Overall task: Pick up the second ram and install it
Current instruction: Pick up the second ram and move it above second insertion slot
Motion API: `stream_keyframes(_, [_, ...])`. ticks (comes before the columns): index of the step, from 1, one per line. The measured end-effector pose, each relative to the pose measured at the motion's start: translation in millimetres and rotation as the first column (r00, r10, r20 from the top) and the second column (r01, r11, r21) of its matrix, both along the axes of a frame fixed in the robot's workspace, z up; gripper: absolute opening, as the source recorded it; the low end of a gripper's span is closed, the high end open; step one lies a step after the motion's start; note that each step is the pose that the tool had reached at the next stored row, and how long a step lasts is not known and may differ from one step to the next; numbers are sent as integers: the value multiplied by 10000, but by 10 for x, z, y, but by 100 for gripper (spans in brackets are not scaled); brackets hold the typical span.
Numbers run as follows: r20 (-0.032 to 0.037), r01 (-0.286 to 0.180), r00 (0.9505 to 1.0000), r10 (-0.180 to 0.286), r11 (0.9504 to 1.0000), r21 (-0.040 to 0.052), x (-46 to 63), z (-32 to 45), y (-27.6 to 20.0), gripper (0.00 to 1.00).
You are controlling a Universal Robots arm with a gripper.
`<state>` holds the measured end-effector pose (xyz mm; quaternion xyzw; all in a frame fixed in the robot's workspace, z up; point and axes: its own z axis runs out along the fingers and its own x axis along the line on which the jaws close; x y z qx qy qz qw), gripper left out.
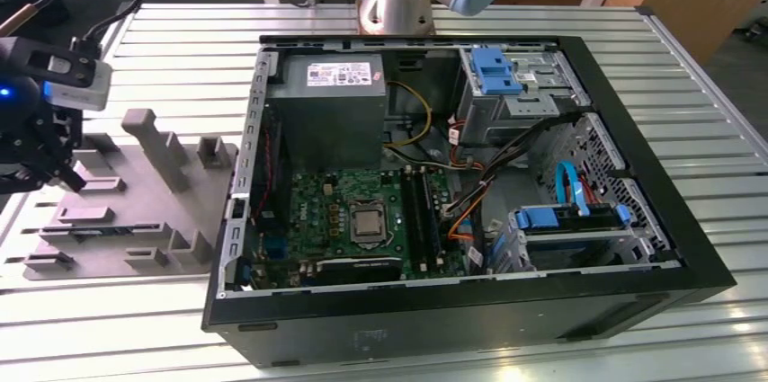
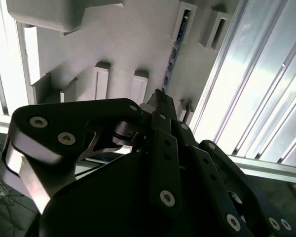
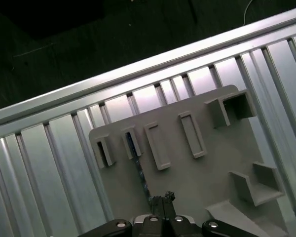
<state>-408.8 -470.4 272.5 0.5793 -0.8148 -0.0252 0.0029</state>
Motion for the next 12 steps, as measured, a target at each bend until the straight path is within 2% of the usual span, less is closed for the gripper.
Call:
stream_keyframes(3, [-1, -540, 9985, 540, 9985, -1, 0, -8, 0, 11])
stream_keyframes(6, [0, -1094, 9940, 1094, 9940, 0, 0, -17, 0, 11])
stream_keyframes(9, [-1, -1629, 9867, 1629, 9867, 0, 0, -25, 0, 11])
stream_keyframes(12, [-1, -2168, 9762, 2168, 9762, 0, 0, -33, 0, 11])
